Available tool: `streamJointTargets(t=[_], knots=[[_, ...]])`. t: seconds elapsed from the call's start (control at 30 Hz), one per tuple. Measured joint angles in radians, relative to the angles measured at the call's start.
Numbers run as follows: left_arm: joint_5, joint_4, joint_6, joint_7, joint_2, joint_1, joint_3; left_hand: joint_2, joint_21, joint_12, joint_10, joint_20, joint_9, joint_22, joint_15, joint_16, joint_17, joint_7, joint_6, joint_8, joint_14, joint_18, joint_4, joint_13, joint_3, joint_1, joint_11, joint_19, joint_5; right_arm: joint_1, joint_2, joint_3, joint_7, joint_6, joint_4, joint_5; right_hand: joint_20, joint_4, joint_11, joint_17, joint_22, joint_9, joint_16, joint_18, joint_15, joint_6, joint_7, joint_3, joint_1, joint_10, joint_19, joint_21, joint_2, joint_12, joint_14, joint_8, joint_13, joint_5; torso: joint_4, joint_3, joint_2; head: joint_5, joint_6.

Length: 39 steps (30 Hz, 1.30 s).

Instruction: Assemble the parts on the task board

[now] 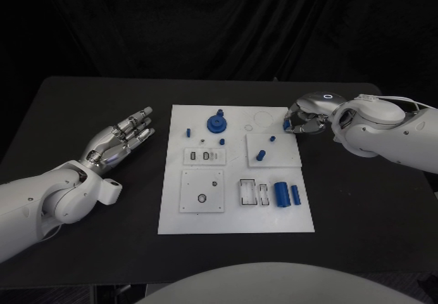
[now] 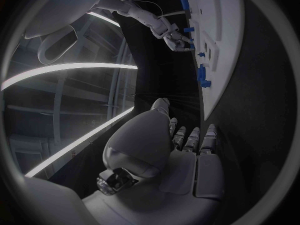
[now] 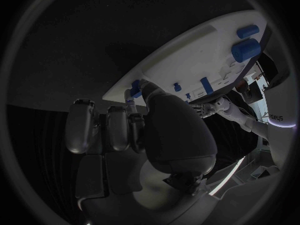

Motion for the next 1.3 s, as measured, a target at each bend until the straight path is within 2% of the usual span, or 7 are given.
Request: streamJointTargets(t=[0.4,0.6,0.83,1.0,1.13,1.3], knots=[[0.0,-0.003,0.003,0.0,0.002,-0.001,0.0,0.0,0.0,0.0,0.0,0.0,0.0,0.0,0.0,0.0,0.0,0.004,-0.004,0.0,0.0,0.0,0.003,0.0,0.003,0.0,0.0,0.0,0.0,-0.001,0.011,0.0,-0.004,-0.003,-0.007,0.001,0.0,-0.001,-0.002,0.0,0.0,0.01,-0.008,0.0,0.0,0.023,-0.005,0.014,0.006,-0.002,0.0,-0.008,0.015,0.0,0.0,0.007,0.0,0.023,0.0001,0.0,0.0,0.0,-0.003],[0.0,-0.003,0.005,0.0,0.002,-0.001,0.0,0.0,0.0,0.0,0.003,0.004,0.0,0.0,0.004,0.0,0.0,0.004,-0.004,0.0,-0.004,0.0,0.0,0.0,0.006,0.0,0.003,0.004,0.0,-0.001,0.012,0.0,-0.004,-0.018,-0.004,0.001,0.0,-0.011,-0.007,0.0,0.0,0.019,-0.008,0.0,-0.007,0.05,-0.009,0.025,0.011,0.0,0.0,-0.008,0.023,0.0,0.0,0.017,0.0,0.067,0.0001,0.0001,0.0,0.002,-0.004],[0.0,-0.003,0.005,0.0,-0.004,-0.001,0.0,0.0,0.0,0.0,0.003,0.004,0.0,0.0,0.004,0.0,0.0,0.004,-0.004,0.0,-0.004,0.0,0.0,0.0,0.006,0.0,0.003,0.004,0.0,0.0,-0.001,0.001,-0.003,-0.044,0.04,0.002,-0.003,-0.015,-0.007,0.0,0.0,0.028,-0.008,0.0,-0.007,0.063,-0.009,0.028,0.011,0.0,-0.003,-0.008,0.023,0.0,0.0,0.018,0.0,0.094,-0.0001,0.0001,0.0,0.004,-0.005],[0.0,-0.003,0.005,0.0,-0.004,-0.001,0.0,0.0,0.0,0.0,0.003,0.004,0.0,0.0,0.004,0.0,0.0,0.004,-0.004,0.0,-0.004,0.0,0.0,0.0,0.006,0.0,0.003,0.004,0.0,0.033,-0.003,0.001,-0.002,-0.063,0.102,0.003,-0.004,-0.026,-0.011,0.0,0.0,0.034,-0.008,0.0,-0.007,0.075,-0.004,0.036,0.012,-0.004,-0.003,-0.008,0.023,0.0,0.0,0.025,0.0,0.117,-0.0003,0.0002,0.0,0.005,-0.005],[0.0,-0.004,0.005,0.0,-0.003,-0.001,0.0,0.0,0.0,0.0,0.003,0.004,0.0,0.0,0.004,0.0,0.0,0.004,-0.004,0.0,-0.004,0.0,0.0,0.0,0.006,0.0,0.003,0.004,0.0,0.073,0.009,0.004,-0.003,-0.069,0.168,0.001,-0.004,-0.028,-0.011,0.0,0.0,0.034,-0.007,0.0,-0.007,0.075,-0.004,0.039,0.016,-0.004,-0.003,-0.008,0.019,0.0,0.0,0.027,0.0,0.12,-0.0017,0.0002,0.0,0.008,-0.005],[0.0,-0.008,0.006,0.0,0.003,-0.001,0.0,0.0,0.0,0.0,0.003,0.004,0.0,0.0,0.004,0.0,0.0,0.004,-0.004,0.0,-0.004,0.0,0.0,0.0,0.006,0.0,0.003,0.004,0.0,0.088,0.053,0.004,-0.001,-0.066,0.212,-0.004,-0.003,-0.028,-0.011,0.0,0.0,0.034,0.002,0.0,-0.007,0.077,-0.002,0.039,0.017,-0.004,-0.003,-0.008,0.018,0.0,0.0,0.027,0.0,0.12,-0.0034,-0.0002,0.0,0.009,-0.005]])
